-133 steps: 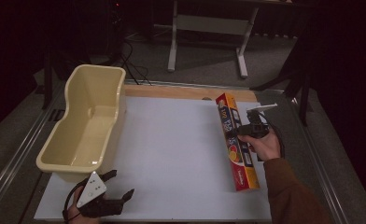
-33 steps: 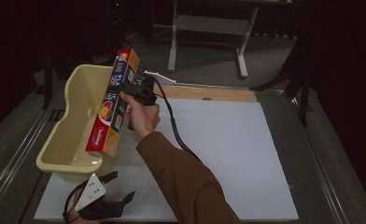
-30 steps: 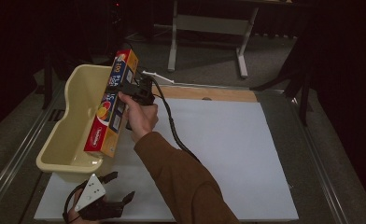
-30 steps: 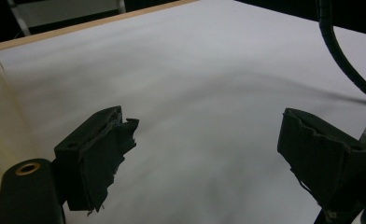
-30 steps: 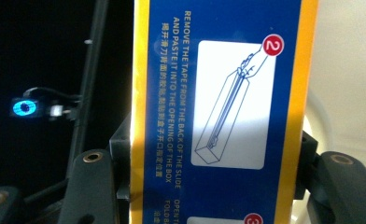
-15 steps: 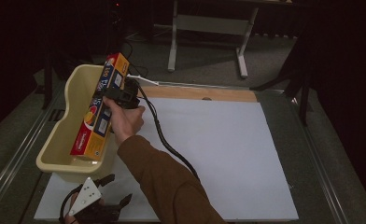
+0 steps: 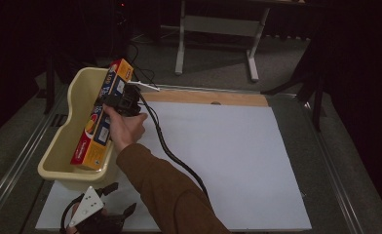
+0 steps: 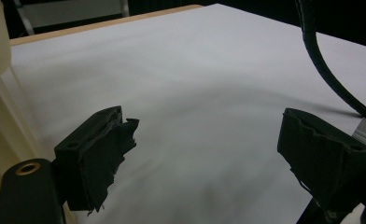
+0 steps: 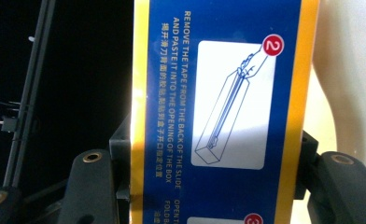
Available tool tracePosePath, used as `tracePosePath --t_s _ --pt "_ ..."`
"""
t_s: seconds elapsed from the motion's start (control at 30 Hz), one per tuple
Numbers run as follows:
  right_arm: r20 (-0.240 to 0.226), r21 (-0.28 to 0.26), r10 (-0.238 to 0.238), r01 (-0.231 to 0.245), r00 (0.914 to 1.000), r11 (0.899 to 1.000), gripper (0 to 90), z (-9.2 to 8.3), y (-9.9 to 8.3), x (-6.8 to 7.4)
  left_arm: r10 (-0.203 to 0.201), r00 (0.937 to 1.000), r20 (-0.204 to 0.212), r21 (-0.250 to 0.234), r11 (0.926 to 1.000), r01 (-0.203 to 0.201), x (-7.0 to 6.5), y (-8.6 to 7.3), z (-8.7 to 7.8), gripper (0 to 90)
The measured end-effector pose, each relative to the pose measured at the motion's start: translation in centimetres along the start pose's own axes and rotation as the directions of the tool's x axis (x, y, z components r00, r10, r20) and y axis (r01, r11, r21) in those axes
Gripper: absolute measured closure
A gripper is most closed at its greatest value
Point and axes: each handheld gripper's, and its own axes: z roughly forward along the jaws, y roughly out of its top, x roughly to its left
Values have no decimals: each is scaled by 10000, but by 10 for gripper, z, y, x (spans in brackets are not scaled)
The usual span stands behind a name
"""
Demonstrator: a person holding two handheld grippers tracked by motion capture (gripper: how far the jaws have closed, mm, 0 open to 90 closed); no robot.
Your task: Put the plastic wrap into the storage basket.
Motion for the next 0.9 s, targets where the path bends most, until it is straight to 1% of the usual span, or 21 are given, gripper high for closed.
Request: tracePosePath --t_s 0.27,0.5,0.9 --pt "128 112 -15 13 9999 9999 396 8 -6 1 -42 10000 -24 -53 10000 42 0 0 -1 155" --pt "283 341 36 -45 9996 9994 393 14 -8 0 -55 10000 -23 -62 10000 54 1 0 -2 155" --pt "383 266 21 -31 9993 9996 391 17 -10 -2 -67 10000 -31 -63 10000 67 1 -1 -2 155"
